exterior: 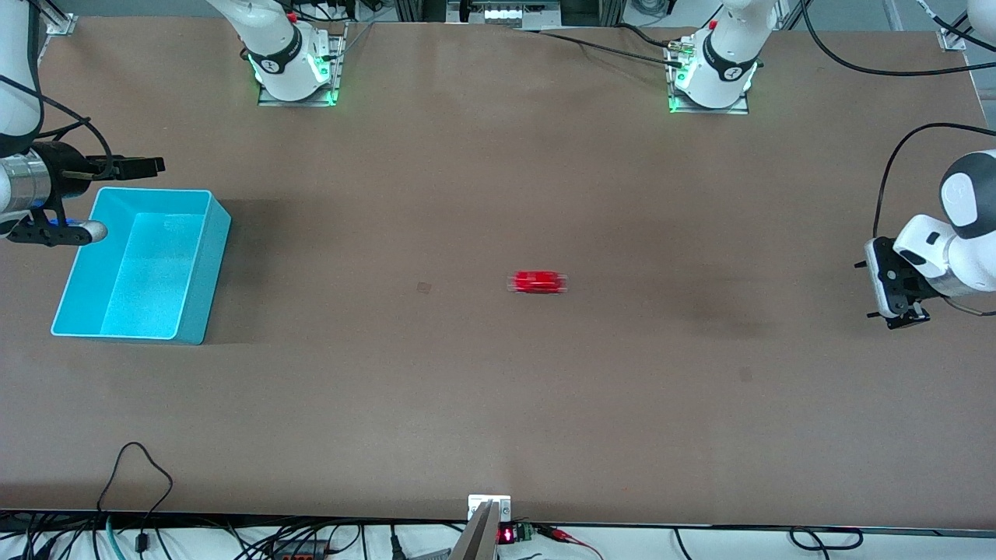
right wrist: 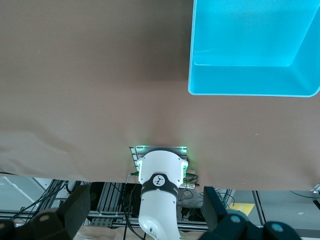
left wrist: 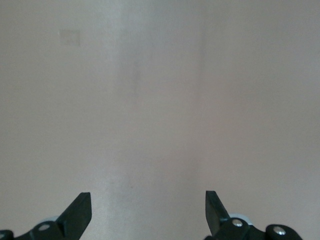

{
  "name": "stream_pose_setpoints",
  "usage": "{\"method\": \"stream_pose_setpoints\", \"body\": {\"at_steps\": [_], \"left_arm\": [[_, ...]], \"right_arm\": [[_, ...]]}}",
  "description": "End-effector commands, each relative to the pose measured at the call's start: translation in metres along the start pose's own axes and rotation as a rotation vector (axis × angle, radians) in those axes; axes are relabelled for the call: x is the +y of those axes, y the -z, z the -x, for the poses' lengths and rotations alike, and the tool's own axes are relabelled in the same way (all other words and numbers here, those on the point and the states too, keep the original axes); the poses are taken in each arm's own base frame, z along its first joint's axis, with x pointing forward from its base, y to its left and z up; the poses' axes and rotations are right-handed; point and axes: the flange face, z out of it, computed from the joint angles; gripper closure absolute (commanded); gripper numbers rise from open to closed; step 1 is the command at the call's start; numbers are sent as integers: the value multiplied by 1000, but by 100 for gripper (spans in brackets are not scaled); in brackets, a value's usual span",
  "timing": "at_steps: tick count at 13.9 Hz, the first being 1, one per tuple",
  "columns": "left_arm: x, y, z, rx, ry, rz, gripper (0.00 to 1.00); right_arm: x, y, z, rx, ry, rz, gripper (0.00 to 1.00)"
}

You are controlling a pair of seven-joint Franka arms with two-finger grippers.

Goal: Wind red beetle toy and store in blue box
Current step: 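Move the right gripper toward the car rolling beside the blue box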

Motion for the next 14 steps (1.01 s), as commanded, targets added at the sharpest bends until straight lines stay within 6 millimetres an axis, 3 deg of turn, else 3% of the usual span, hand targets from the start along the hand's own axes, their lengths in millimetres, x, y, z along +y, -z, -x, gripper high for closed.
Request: {"method": "stream_pose_setpoints", "body": {"at_steps": [1,6,14], "left_arm": [[-1,11,-11,-19,27,13,0],[1,26,-39,-26,58,57,0],[1,27,-42,-26,63,59,0]], "right_arm": [[-2,0,0,0,17,-20,0],[-3,1,0,6,22,-26,0],[-12,11,0,94,46,-35,0]]}}
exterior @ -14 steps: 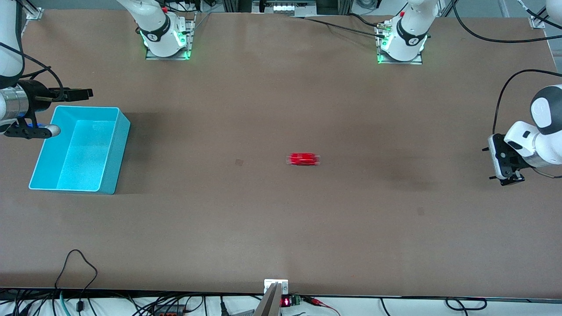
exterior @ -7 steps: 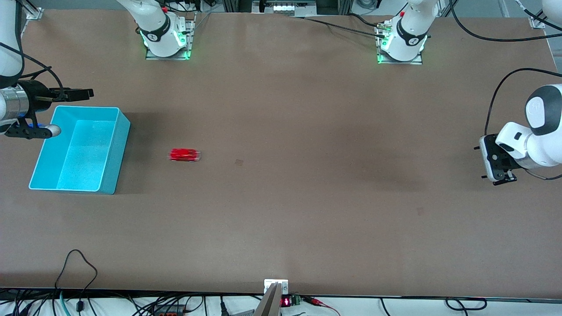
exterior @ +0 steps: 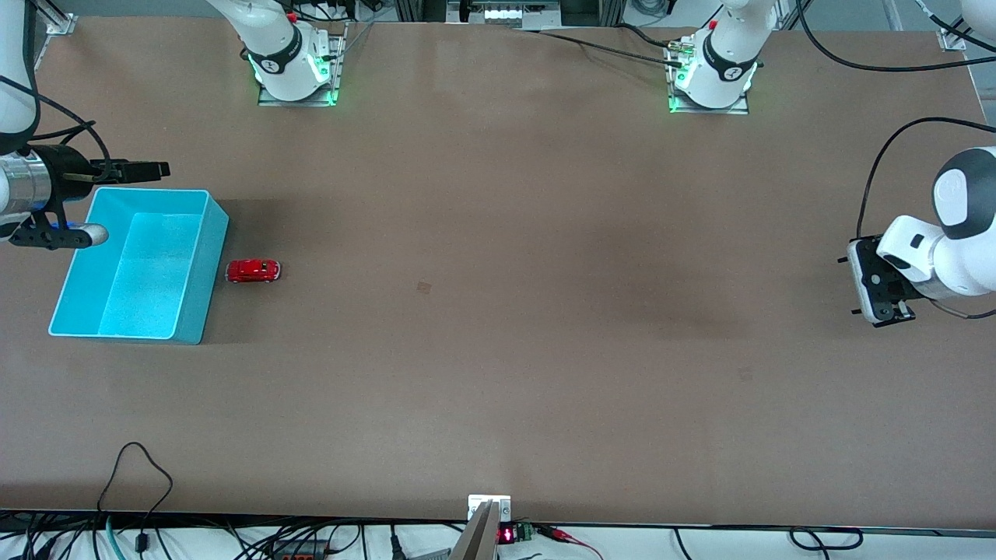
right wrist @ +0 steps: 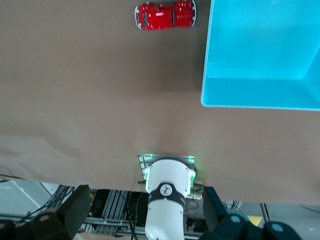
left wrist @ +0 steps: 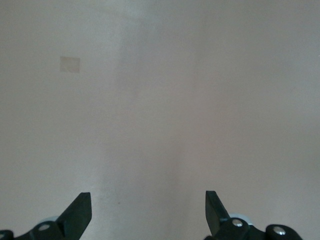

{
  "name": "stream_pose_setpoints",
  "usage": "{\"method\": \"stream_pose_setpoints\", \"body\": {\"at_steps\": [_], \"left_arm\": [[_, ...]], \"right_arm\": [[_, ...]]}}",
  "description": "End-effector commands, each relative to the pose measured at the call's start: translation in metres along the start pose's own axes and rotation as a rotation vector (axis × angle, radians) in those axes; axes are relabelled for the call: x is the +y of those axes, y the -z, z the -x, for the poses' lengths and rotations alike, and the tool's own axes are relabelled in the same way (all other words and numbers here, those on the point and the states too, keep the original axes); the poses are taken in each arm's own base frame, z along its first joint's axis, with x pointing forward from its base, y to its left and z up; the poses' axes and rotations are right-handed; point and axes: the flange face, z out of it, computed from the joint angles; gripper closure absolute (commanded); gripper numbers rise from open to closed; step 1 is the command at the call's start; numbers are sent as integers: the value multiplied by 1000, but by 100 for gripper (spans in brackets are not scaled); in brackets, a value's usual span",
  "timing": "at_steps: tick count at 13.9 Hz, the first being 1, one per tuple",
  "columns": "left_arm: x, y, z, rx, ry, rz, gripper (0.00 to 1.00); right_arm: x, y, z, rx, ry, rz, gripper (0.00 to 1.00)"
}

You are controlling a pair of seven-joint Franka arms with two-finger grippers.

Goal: Wind red beetle toy and store in blue box
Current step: 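Move the right gripper toward the car rolling beside the blue box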

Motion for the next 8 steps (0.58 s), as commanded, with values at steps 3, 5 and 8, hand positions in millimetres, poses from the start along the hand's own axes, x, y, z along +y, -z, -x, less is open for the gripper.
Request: {"method": "stream_pose_setpoints", "body": {"at_steps": [3,5,8], "left_arm": [[4,11,-10,-23,8,7,0],[4,19,-10,-26,34,18,0],[4,26,-15,-25,54,18,0]], "right_arm": [[-33,-7,5,166,127,33,0],[-38,-26,6,279,289,79,0],[-25,-48,-15,360,621,184,0]]}}
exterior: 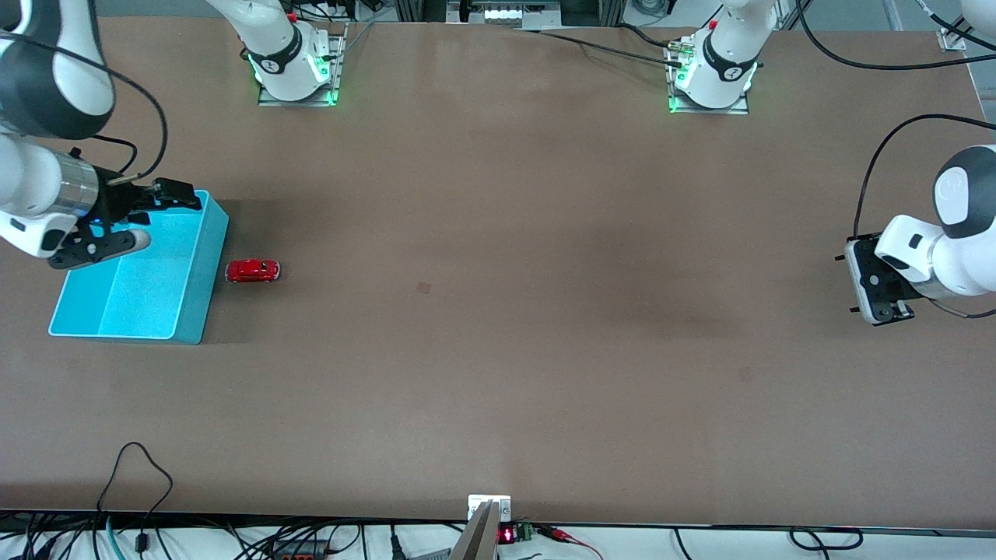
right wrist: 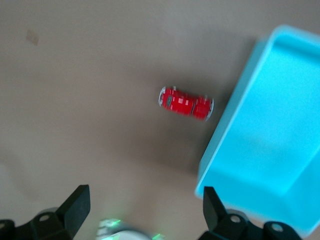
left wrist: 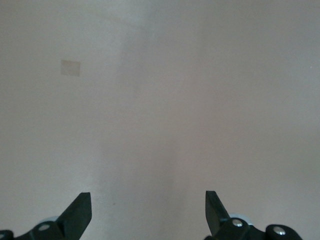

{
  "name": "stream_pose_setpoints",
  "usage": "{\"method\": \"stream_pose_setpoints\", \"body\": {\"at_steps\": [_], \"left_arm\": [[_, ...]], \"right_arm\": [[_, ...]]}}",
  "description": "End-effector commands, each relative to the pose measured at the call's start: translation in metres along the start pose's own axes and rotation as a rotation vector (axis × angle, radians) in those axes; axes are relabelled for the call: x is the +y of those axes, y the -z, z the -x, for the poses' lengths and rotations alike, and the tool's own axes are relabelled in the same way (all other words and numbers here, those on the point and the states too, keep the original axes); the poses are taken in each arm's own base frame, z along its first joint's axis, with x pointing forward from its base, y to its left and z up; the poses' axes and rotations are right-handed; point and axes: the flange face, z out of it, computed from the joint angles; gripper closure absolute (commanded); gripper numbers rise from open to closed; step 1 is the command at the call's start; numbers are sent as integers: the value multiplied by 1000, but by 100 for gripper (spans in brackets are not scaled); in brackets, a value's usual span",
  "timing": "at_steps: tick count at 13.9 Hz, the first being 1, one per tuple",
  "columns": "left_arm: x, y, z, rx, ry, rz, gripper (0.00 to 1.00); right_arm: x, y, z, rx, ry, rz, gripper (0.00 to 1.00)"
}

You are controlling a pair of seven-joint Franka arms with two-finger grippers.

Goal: Wind red beetle toy and store in blue box
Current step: 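Lower the open right gripper over the red car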

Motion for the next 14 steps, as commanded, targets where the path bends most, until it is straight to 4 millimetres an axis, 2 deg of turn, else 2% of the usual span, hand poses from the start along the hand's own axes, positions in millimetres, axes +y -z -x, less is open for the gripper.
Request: {"method": "stream_pose_setpoints", "body": {"at_steps": [1,4,6,8,10,14], "left_arm": [[3,20,-6,-23,26,-2,0],[7,49,-27,-23,99,6,0],[10,64,-42,-22,138,-4,0],[15,84,-58,-27,181,-7,0],[21,94,-79,-34,222,-8,0],[24,125,-91,5,376,-46,0]], "right_arm": [[16,-28,12,52,271,48,0],[26,-66,9,2,379,45,0],[23,-82,7,-32,476,116,0],[13,-96,1,-48,546,169,0],[9,-108,-4,-61,593,213,0],[4,-120,-16,-49,680,228,0]]}}
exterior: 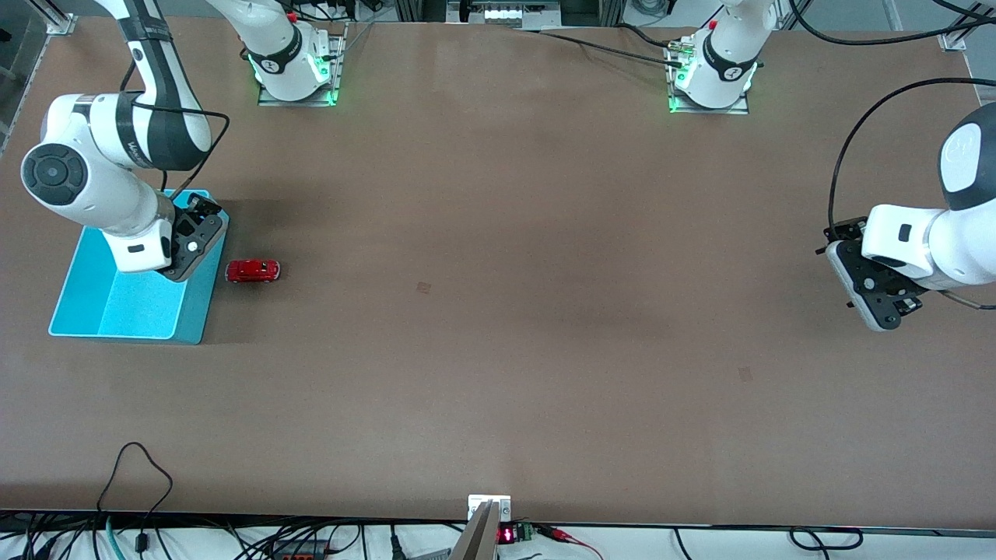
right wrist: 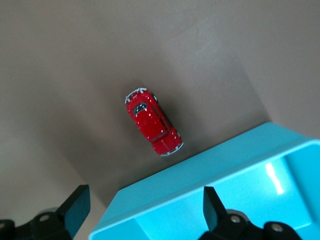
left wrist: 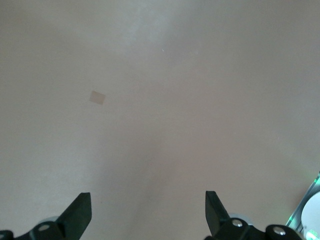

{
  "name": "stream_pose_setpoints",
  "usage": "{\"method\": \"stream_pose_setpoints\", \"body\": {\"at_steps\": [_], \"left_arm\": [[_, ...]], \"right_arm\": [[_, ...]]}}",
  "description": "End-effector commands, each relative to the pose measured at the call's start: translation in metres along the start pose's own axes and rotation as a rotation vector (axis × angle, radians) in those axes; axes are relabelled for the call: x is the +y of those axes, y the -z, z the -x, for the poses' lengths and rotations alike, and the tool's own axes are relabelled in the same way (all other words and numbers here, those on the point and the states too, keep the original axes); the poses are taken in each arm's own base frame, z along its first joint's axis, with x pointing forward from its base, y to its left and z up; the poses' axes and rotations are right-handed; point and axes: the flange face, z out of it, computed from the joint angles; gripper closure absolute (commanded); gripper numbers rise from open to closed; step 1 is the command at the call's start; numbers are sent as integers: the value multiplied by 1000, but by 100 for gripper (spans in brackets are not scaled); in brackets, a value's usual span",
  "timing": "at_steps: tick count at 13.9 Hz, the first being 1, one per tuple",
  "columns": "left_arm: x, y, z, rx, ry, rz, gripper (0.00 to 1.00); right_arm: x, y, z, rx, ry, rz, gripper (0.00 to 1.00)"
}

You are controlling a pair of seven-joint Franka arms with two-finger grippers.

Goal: Wind red beetle toy and store in blue box
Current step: 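Lower the open right gripper over the red car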

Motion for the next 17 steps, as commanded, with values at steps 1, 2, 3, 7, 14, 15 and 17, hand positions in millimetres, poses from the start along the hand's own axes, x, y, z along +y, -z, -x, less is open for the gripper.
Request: {"method": "stream_pose_setpoints", "body": {"at_steps": [1,2,3,7,14,15,17], "left_arm": [[6,25,-5,11,131,-21,0],[7,32,-8,26,192,-30,0],[9,38,-10,29,250,-31,0],[32,40,-28,-10,498,-1,0],[43,54,-35,-19,766,-44,0],[42,54,-34,-19,805,-46,0],[42,54,-34,-18,823,-46,0]], "right_arm": [[0,-6,-4,0,59,17,0],[0,-9,-7,4,77,19,0],[0,-11,-9,5,91,19,0],[0,-11,-9,7,104,22,0],[-2,-12,-13,5,115,20,0],[-3,-15,-16,2,120,15,0],[-3,-16,-18,6,141,20,0]]}}
